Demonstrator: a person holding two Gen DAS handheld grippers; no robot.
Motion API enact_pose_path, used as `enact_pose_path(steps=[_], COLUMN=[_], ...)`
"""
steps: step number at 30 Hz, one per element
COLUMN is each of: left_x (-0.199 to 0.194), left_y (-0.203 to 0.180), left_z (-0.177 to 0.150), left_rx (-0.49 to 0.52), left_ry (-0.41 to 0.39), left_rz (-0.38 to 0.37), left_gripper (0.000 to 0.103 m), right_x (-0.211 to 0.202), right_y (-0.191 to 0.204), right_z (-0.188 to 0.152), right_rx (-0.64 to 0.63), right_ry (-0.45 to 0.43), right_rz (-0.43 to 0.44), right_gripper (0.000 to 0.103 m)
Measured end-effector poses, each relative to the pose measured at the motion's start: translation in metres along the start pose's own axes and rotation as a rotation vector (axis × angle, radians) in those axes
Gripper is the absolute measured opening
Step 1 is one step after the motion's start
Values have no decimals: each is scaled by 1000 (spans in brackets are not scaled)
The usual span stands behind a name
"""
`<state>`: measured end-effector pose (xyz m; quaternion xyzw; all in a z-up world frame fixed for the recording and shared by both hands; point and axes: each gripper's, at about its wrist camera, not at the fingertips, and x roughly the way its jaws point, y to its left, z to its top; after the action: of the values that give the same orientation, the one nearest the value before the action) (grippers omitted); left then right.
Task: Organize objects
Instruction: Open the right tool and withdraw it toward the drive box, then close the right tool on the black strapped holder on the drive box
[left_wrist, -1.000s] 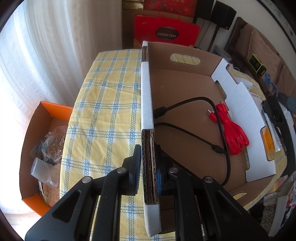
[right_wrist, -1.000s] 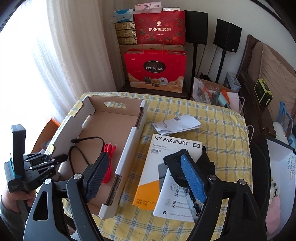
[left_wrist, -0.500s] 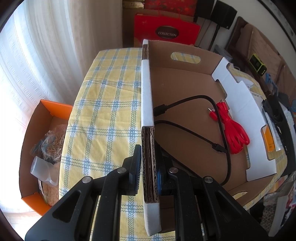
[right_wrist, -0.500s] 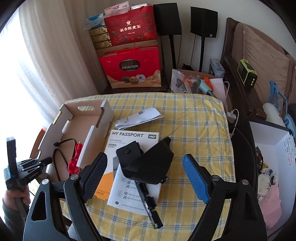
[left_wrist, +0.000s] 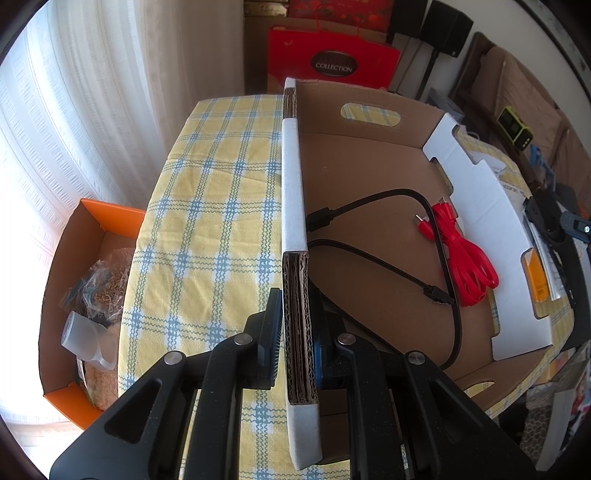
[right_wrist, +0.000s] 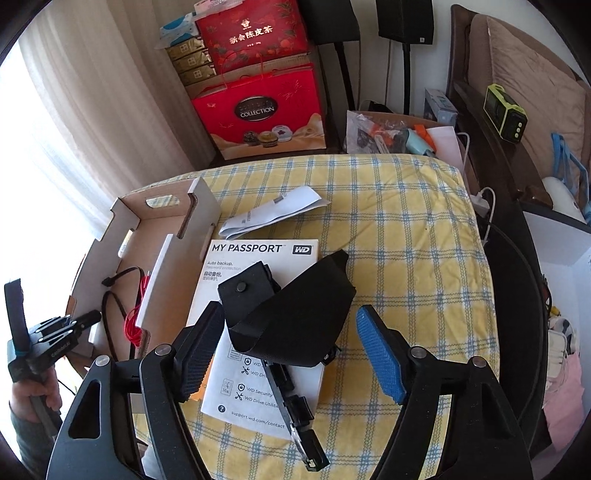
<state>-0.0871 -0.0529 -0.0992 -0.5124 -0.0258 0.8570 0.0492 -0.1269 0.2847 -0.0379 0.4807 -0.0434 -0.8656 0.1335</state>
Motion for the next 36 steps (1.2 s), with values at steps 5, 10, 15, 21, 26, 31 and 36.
enact_pose_path(steps=[5,10,15,21,26,31,36], left_x=[1,2,2,2,2,2,2], left_y=[-1,0,0,0,0,0,0], left_z=[0,-1,0,0,0,1,1], left_rx=[1,-6,-7,-7,-9,-10,-12], left_ry=[0,2,4,5,5,5,5], left_rz=[4,-1,0,-3,-4,-5,-5], left_gripper=[12,12,12,12,12,12,12], right_x=[-2,9,21,12,-8,-25,-42], right_y=[1,5,6,8,11,17,33], right_z=[-2,-1,2,10,20,34,48], right_rx=[-6,-21,-2,4,14,10,-33], right_ry=[-5,18,31,-17,-95,-141,-174], right_rz=[4,-17,-13,-25,-18,8,18], right_gripper=[76,67,45,13,8,7,7])
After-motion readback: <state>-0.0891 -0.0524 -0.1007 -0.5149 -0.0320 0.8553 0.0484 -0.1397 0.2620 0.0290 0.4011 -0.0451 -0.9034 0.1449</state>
